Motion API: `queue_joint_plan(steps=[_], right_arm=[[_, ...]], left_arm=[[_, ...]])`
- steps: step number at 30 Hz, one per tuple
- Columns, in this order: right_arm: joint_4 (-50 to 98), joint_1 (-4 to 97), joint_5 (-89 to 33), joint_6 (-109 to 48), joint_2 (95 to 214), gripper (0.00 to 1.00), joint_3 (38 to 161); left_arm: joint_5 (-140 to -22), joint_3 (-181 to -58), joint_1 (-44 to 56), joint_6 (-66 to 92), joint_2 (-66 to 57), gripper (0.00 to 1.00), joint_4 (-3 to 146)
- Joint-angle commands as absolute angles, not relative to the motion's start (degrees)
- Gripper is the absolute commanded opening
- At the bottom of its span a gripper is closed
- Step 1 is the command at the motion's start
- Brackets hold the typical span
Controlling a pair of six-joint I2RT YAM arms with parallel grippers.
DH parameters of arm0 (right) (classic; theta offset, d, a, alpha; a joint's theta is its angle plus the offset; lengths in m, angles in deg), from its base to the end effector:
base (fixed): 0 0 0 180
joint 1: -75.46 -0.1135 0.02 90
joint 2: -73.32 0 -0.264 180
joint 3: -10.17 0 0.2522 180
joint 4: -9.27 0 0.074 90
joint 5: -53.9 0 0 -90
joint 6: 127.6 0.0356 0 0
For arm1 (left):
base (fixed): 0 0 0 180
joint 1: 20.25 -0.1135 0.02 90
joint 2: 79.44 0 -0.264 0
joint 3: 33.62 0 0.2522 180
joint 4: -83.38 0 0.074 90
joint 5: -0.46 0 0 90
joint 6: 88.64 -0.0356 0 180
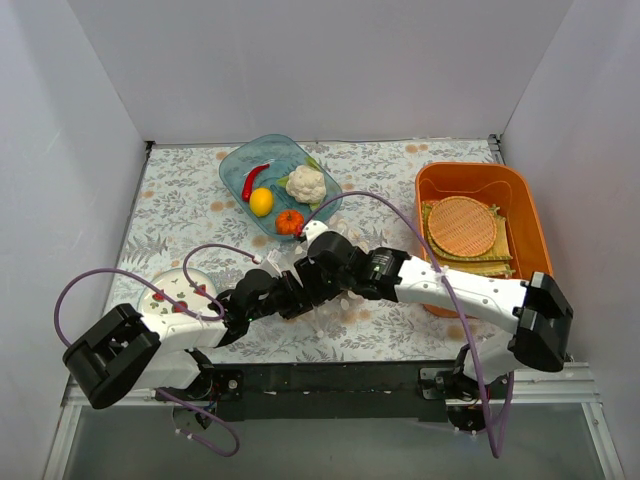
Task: Open the zip-top bag and remove the fake food
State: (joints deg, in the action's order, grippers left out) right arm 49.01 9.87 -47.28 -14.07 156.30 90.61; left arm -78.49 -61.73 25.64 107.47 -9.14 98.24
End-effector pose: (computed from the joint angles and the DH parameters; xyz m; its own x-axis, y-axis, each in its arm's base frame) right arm 0.1386 0.2888 0.2911 -0.5879 -0.3477 -0.7304 -0.6537 0.7361 0.1758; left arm 0.1445 -0.1589 0.1427 -0.7022 -0.6303 0.3310 -0.5354 0.1611 -0.8291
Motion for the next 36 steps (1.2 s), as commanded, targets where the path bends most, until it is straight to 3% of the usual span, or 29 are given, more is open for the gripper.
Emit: queue_joint_plan(steps=[1,6,11,13,25,36], right_arm=[[47.2,9.63,-47.52,-14.75,158.91,0.56,92.84],[47.29,9.62,-48.23,-14.13,162.0,0.46,94.59],[48.26,9.63,-49.72,-13.61,163.41,0.11,96.26],[49.05,9.54,-50.16,-13.52,163.06,0.03,97.67],[55.82,6.55,-53.94,-12.73,160.24,0.01,104.43],[56.7,4.44,-55.17,-11.23,161.82,0.01,106.29]], left_arm=[[-79.87,-61.09,25.89,107.79,-11.06,0.13,97.04],[-79.96,-60.12,25.89,108.06,-11.94,0.13,97.39],[-79.96,-60.3,25.89,107.71,-11.42,0.13,97.92],[-79.96,-60.12,25.89,107.8,-10.8,0.13,98.62],[-81.19,-60.65,25.89,108.06,-7.81,0.18,102.84],[-77.24,-63.72,26.42,108.5,-1.75,0.45,107.15]])
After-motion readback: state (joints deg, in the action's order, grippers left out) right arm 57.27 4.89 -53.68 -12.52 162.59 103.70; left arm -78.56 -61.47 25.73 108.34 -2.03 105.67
